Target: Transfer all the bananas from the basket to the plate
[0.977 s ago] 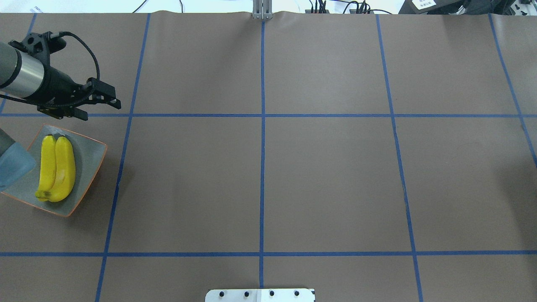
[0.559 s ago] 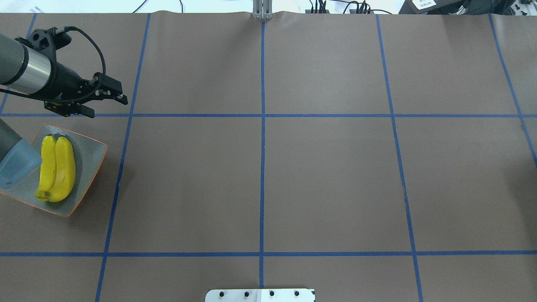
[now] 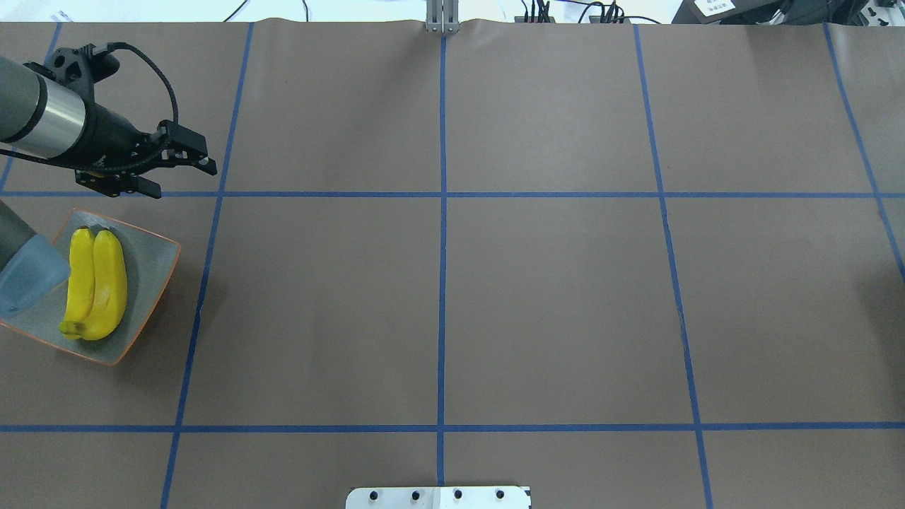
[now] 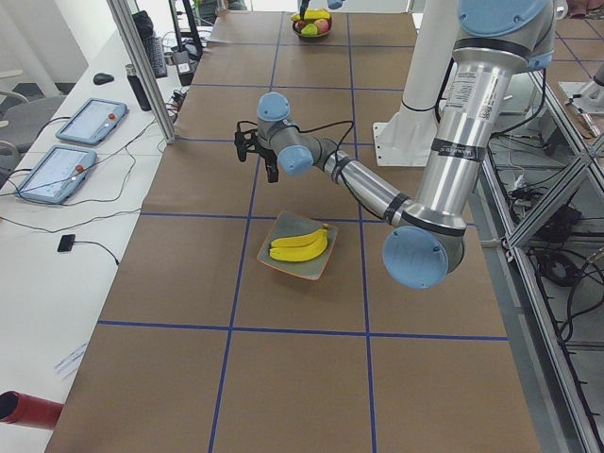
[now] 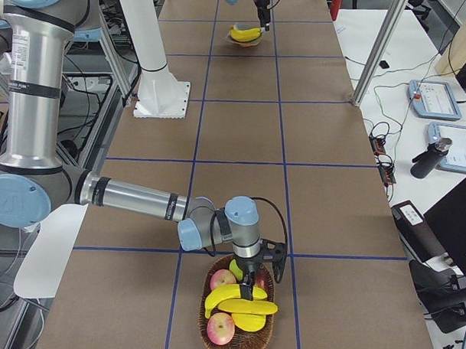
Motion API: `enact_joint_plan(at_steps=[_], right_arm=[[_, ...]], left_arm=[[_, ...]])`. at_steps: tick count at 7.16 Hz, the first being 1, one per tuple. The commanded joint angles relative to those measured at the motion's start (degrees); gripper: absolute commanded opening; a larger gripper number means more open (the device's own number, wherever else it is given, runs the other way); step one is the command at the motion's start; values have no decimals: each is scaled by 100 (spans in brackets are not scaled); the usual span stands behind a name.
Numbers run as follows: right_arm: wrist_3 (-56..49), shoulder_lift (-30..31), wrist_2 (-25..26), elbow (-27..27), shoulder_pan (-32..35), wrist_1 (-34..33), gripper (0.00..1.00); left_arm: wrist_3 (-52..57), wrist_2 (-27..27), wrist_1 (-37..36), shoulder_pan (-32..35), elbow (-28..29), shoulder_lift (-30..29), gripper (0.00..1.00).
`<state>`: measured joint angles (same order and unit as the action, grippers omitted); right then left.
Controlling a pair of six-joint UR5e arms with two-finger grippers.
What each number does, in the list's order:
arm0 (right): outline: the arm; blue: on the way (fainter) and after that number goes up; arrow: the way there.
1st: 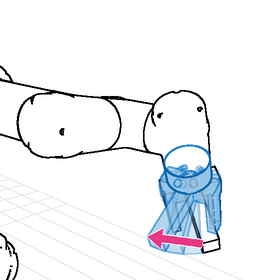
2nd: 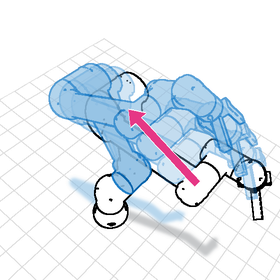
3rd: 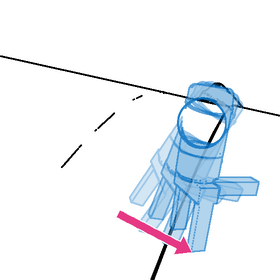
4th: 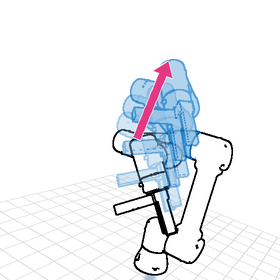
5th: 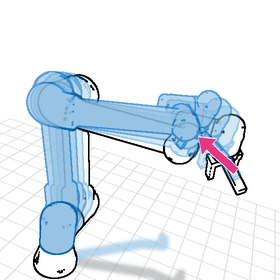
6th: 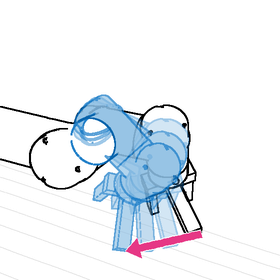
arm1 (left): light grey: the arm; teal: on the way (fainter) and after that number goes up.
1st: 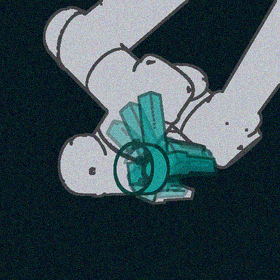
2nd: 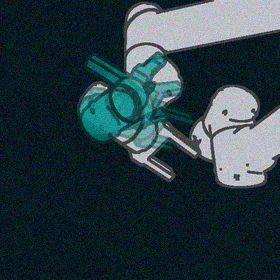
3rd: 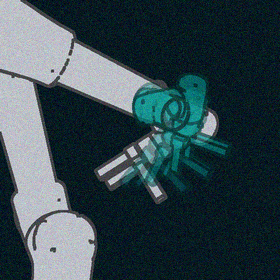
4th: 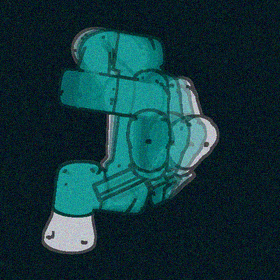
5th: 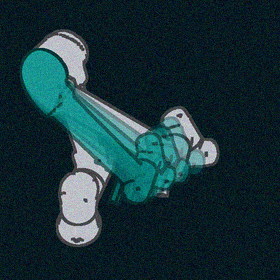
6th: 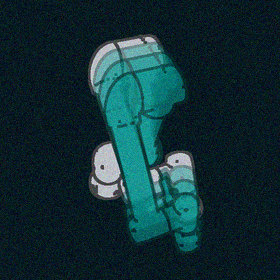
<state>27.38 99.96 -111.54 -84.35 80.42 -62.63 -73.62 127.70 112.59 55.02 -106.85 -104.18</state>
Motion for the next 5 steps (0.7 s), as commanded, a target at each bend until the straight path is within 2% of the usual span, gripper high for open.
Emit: enact_joint_plan(at_steps=[1,2,3,4,5], right_arm=[[-57,119,45,15,-158,-13,95],[-144,198,45,6,-158,-13,93],[-171,208,36,6,-167,-13,86],[-189,216,36,-3,-176,-13,71],[-319,217,27,-29,-176,-21,39]], left_arm=[[-30,0,0,0,-2,-6,100],[-47,0,0,0,-2,-6,100],[-56,0,0,0,-11,-6,100],[-56,0,0,0,-11,-6,100],[-91,0,0,0,-37,-6,100]])
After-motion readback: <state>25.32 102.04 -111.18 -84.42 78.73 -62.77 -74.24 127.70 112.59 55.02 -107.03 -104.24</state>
